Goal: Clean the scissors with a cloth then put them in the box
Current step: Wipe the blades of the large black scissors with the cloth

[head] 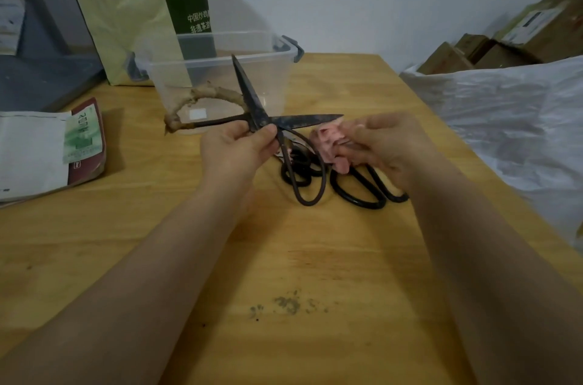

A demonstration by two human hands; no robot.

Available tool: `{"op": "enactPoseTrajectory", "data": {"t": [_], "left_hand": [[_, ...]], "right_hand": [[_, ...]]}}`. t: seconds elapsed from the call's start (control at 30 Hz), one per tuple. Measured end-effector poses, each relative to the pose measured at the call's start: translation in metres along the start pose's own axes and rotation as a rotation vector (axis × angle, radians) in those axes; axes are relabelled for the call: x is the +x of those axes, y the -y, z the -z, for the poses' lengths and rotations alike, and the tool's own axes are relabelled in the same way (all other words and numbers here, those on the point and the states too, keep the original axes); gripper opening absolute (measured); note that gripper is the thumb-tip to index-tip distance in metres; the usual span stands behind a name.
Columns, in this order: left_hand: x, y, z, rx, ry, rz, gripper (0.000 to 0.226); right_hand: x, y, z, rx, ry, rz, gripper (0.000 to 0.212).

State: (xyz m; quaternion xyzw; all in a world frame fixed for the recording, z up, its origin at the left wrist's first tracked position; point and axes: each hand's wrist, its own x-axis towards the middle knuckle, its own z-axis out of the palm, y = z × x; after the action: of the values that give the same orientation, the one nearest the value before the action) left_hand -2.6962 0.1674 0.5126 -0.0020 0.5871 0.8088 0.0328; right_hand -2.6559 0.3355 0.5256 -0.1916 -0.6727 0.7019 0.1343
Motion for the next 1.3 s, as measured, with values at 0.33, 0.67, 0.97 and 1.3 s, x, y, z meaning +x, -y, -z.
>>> {"op": "enactPoseTrajectory", "data": {"t": [0.33, 0.67, 0.97, 1.3], "left_hand": [[-0.005, 0.009, -0.004, 0.293, 0.196, 0.051, 0.027], [-0.008, 0.014, -0.003, 0.379, 0.297, -0.043, 0.017], [-0.007, 0.021, -0.001, 0.338, 0.270, -0.010, 0.017], [-0.004, 0.020, 0.001, 0.281, 0.227, 0.089, 0.034]], "right_hand": [[-0.004, 0.002, -0.005, -0.430, -0.253, 0.516, 0.010], [-0.010, -0.017, -0.028, -0.518, 0.153, 0.480, 0.018], [-0.001, -0.016, -0.030, -0.663, 0.175, 0.536, 0.007], [0.001, -0.014, -0.021, -0.813, 0.105, 0.579, 0.007]]}}
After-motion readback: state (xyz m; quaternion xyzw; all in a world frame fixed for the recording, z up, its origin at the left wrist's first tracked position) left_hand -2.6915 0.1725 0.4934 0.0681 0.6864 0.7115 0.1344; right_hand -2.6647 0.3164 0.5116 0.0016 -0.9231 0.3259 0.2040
